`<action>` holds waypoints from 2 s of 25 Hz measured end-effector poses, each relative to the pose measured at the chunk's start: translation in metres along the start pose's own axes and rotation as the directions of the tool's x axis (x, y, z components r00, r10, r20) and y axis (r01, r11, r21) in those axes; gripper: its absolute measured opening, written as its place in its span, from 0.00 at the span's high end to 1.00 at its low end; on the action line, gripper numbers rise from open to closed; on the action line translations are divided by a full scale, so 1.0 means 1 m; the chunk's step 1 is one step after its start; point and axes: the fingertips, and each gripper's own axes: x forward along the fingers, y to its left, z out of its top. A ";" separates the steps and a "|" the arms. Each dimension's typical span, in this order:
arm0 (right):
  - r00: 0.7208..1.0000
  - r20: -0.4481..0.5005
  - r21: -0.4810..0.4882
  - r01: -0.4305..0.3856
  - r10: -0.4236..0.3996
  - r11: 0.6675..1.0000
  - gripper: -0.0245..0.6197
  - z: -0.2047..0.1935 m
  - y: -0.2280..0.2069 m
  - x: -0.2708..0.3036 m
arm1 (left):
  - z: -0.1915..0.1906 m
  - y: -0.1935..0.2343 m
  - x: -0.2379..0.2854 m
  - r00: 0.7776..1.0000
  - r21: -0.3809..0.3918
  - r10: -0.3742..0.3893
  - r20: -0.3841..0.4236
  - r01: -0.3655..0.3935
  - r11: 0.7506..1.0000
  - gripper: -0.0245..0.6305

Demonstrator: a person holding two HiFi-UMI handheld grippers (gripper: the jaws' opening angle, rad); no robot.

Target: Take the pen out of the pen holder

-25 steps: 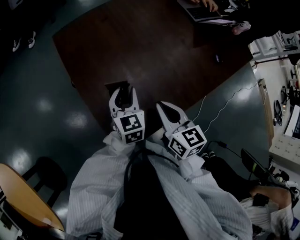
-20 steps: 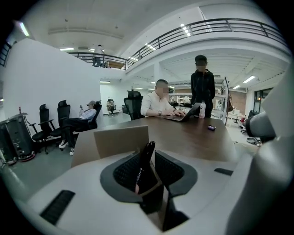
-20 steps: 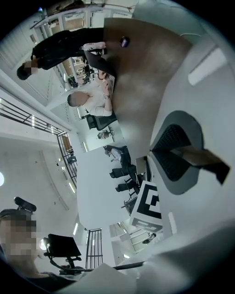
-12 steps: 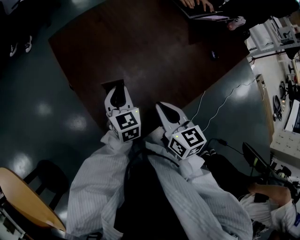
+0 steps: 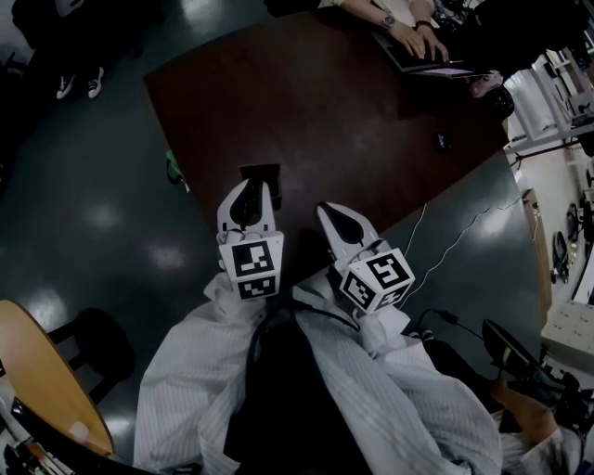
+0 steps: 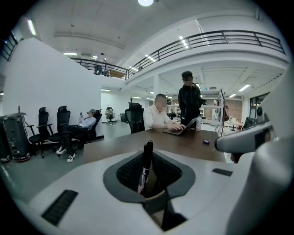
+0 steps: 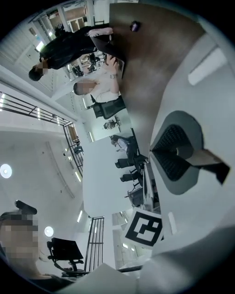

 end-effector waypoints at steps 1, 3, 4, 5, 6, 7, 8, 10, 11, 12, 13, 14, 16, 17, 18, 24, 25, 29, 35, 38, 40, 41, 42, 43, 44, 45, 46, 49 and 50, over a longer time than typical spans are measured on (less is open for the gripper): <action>1.000 0.009 -0.007 -0.016 0.016 1.000 0.96 0.003 0.001 0.003 | 0.007 0.001 -0.003 1.000 -0.005 -0.003 0.018 0.003 1.000 0.86; 0.998 0.027 -0.026 -0.051 0.051 0.998 0.96 0.011 0.006 0.010 | 0.023 0.004 -0.011 0.999 -0.010 -0.006 0.054 0.006 1.000 0.86; 0.997 0.035 -0.035 -0.068 0.069 0.997 0.96 0.015 0.009 0.013 | 0.031 0.006 -0.017 0.998 -0.012 -0.007 0.070 0.008 1.000 0.86; 0.995 0.041 -0.043 -0.084 0.086 0.996 0.96 0.019 0.014 0.016 | 0.039 0.007 -0.023 0.996 -0.017 -0.008 0.085 0.009 1.000 0.87; 0.994 0.046 -0.050 -0.100 0.103 0.994 0.96 0.024 0.019 0.018 | 0.047 0.009 -0.031 0.995 -0.023 -0.008 0.102 0.011 1.000 0.87; 0.992 0.049 -0.057 -0.117 0.120 0.992 0.96 0.028 0.025 0.019 | 0.056 0.011 -0.040 0.993 -0.027 -0.009 0.119 0.012 1.000 0.87; 0.989 0.050 -0.065 -0.133 0.136 0.989 0.96 0.033 0.032 0.021 | 0.064 0.013 -0.049 0.991 -0.029 -0.010 0.135 0.014 0.999 0.87; 0.984 0.058 -0.084 -0.161 0.166 0.983 0.96 0.044 0.046 0.024 | 0.079 0.017 -0.065 0.986 -0.027 -0.016 0.165 0.021 0.999 0.87; 0.982 0.067 -0.096 -0.172 0.179 0.980 0.96 0.051 0.052 0.025 | 0.085 0.018 -0.071 0.984 -0.022 -0.016 0.176 0.021 1.000 0.87; 0.978 0.079 -0.109 -0.183 0.192 0.977 0.96 0.059 0.057 0.026 | 0.090 0.020 -0.077 0.983 -0.018 -0.014 0.185 0.018 1.000 0.87; 0.975 0.091 -0.121 -0.193 0.204 0.974 0.96 0.067 0.062 0.027 | 0.093 0.021 -0.081 0.981 -0.018 -0.010 0.193 0.014 1.000 0.87; 0.971 0.102 -0.133 -0.203 0.217 0.970 0.96 0.074 0.066 0.028 | 0.095 0.022 -0.085 0.980 -0.024 -0.007 0.199 0.012 1.000 0.87; 0.964 0.118 -0.156 -0.218 0.237 0.963 0.96 0.085 0.072 0.028 | 0.096 0.023 -0.087 0.978 -0.051 -0.003 0.211 0.014 0.999 0.87; 0.961 0.123 -0.165 -0.225 0.246 0.960 0.96 0.090 0.075 0.028 | 0.096 0.023 -0.088 0.977 -0.060 -0.001 0.215 0.015 0.998 0.87; 0.958 0.127 -0.171 -0.232 0.255 0.958 0.96 0.093 0.078 0.029 | 0.096 0.023 -0.088 0.976 -0.063 -0.001 0.216 0.015 0.998 0.87; 0.948 0.133 -0.168 -0.265 0.288 0.950 0.96 0.096 0.092 0.029 | 0.094 0.023 -0.086 0.977 -0.046 -0.012 0.214 0.022 0.999 0.87; 0.948 0.132 -0.172 -0.265 0.289 0.949 0.96 0.097 0.093 0.029 | 0.094 0.023 -0.086 0.977 -0.046 -0.012 0.215 0.022 0.999 0.87; 0.950 0.132 -0.182 -0.258 0.283 0.949 0.96 0.099 0.094 0.027 | 0.096 0.023 -0.085 0.976 -0.050 -0.013 0.219 0.024 0.998 0.87; 0.951 0.139 -0.173 -0.253 0.278 0.952 0.96 0.100 0.092 0.024 | 0.096 0.022 -0.083 0.976 -0.038 -0.011 0.217 0.020 0.999 0.87; 0.951 0.142 -0.169 -0.251 0.276 0.953 0.96 0.100 0.091 0.022 | 0.096 0.021 -0.082 0.976 -0.038 -0.014 0.218 0.023 0.999 0.87; 0.951 0.145 -0.164 -0.250 0.274 0.954 0.96 0.100 0.090 0.022 | 0.096 0.020 -0.082 0.976 -0.036 -0.016 0.218 0.024 0.999 0.87; 0.951 0.145 -0.162 -0.249 0.273 0.955 0.96 0.099 0.090 0.021 | 0.096 0.020 -0.082 0.976 -0.036 -0.017 0.217 0.025 0.999 0.87; 0.951 0.146 -0.161 -0.249 0.272 0.955 0.96 0.099 0.090 0.021 | 0.096 0.019 -0.082 0.976 -0.036 -0.018 0.217 0.026 0.999 0.87; 0.951 0.146 -0.161 -0.249 0.272 0.955 0.96 0.099 0.091 0.021 | 0.096 0.019 -0.082 0.976 -0.035 -0.019 0.217 0.027 0.999 0.87; 0.951 0.147 -0.162 -0.249 0.273 0.955 0.96 0.099 0.091 0.021 | 0.097 0.018 -0.082 0.976 -0.034 -0.020 0.218 0.028 0.999 0.87; 0.951 0.147 -0.163 -0.249 0.273 0.955 0.96 0.099 0.090 0.020 | 0.097 0.017 -0.081 0.976 -0.033 -0.022 0.219 0.030 0.999 0.87; 0.951 0.146 -0.163 -0.249 0.273 0.955 0.96 0.100 0.088 0.019 | 0.098 0.015 -0.080 0.975 -0.033 -0.024 0.219 0.032 0.999 0.87; 0.952 0.150 -0.158 -0.243 0.266 0.957 0.96 0.101 0.082 0.018 | 0.099 0.010 -0.076 0.975 -0.032 -0.034 0.219 0.042 0.999 0.87; 0.952 0.153 -0.155 -0.242 0.265 0.958 0.96 0.102 0.082 0.018 | 0.099 0.009 -0.075 0.975 -0.031 -0.036 0.219 0.044 0.999 0.87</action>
